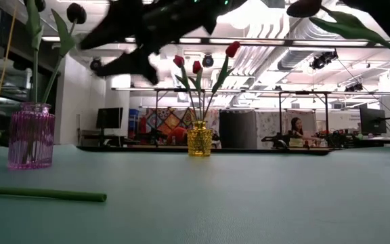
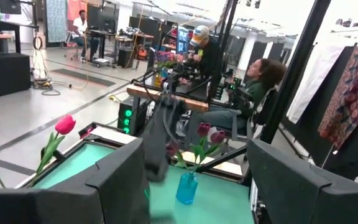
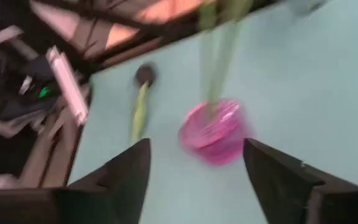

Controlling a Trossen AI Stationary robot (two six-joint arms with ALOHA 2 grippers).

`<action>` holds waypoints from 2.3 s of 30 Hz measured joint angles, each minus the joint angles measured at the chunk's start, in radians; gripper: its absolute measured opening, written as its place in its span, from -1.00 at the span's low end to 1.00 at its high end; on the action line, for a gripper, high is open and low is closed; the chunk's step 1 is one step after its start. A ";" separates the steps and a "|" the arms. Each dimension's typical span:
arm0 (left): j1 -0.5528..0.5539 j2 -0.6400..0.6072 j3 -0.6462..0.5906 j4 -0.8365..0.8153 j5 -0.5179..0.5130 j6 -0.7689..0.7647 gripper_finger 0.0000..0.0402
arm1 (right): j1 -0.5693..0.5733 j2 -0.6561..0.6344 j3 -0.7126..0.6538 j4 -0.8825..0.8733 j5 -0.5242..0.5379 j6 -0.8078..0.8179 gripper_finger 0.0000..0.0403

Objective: Sort flowers into vase by color
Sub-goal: Put the black tulip into the violet vase

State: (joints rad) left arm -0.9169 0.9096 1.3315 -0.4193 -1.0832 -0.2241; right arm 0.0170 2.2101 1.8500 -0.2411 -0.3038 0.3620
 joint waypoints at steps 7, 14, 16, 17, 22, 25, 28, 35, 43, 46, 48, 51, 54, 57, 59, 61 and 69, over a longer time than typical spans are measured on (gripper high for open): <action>0.000 0.003 0.000 -0.005 0.001 -0.006 0.35 | -0.078 -0.203 0.001 -0.116 0.094 -0.097 -0.53; -0.001 0.032 0.000 -0.035 0.199 -0.064 0.35 | 0.014 -0.410 0.002 -0.371 0.248 -0.199 -0.92; -0.005 0.057 0.000 -0.091 0.294 -0.124 0.35 | 0.063 -0.462 0.002 -0.460 0.292 -0.192 -0.96; -0.012 0.078 0.000 -0.132 0.336 -0.163 0.34 | 0.089 -0.480 0.002 -0.502 0.321 -0.184 -0.98; -0.056 0.206 -0.029 -0.392 0.556 -0.420 0.14 | 0.231 -0.577 0.002 -0.656 0.516 -0.110 -0.97; -0.089 0.290 -0.057 -0.590 0.717 -0.612 -0.19 | 0.303 -0.634 0.002 -0.702 0.640 -0.063 -1.00; -0.137 0.366 -0.129 -0.682 0.839 -0.706 -0.69 | 0.358 -0.688 0.002 -0.726 0.759 -0.022 -0.99; -0.190 0.474 -0.366 -0.418 0.948 -0.738 -0.99 | 0.416 -0.769 0.002 -0.750 0.953 0.027 -1.00; -0.151 0.575 -0.462 -0.329 0.951 -0.736 -1.00 | 0.417 -0.774 0.002 -0.764 0.970 0.031 -1.00; -0.126 0.593 -0.470 -0.227 0.950 -0.651 -1.00 | 0.415 -0.771 0.002 -0.772 0.968 0.031 -1.00; -0.106 0.606 -0.468 -0.157 0.946 -0.583 -1.00 | 0.415 -0.771 0.001 -0.772 0.966 0.031 -1.00; -0.067 0.650 -0.468 -0.117 0.946 -0.511 -1.00 | 0.415 -0.771 0.001 -0.772 0.966 0.031 -1.00; -0.016 0.707 -0.468 -0.106 0.962 -0.425 -1.00 | 0.415 -0.771 0.001 -0.772 0.966 0.031 -1.00; 0.043 0.758 -0.451 -0.097 0.966 -0.362 -1.00 | 0.415 -0.771 0.001 -0.772 0.965 0.032 -1.00; 0.081 0.784 -0.441 -0.062 0.971 -0.310 -1.00 | 0.415 -0.771 0.001 -0.772 0.963 0.041 -1.00; 0.112 0.802 -0.438 -0.019 1.005 -0.247 -1.00 | 0.415 -0.771 0.001 -0.772 0.962 0.052 -1.00; 0.240 0.831 -0.437 0.091 1.074 -0.073 -1.00 | 0.415 -0.771 0.001 -0.772 0.951 0.083 -1.00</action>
State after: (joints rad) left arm -0.6765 1.7409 0.8943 -0.3280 -0.0094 -0.2967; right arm 0.4324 1.4391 1.8511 -1.0134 0.6467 0.4447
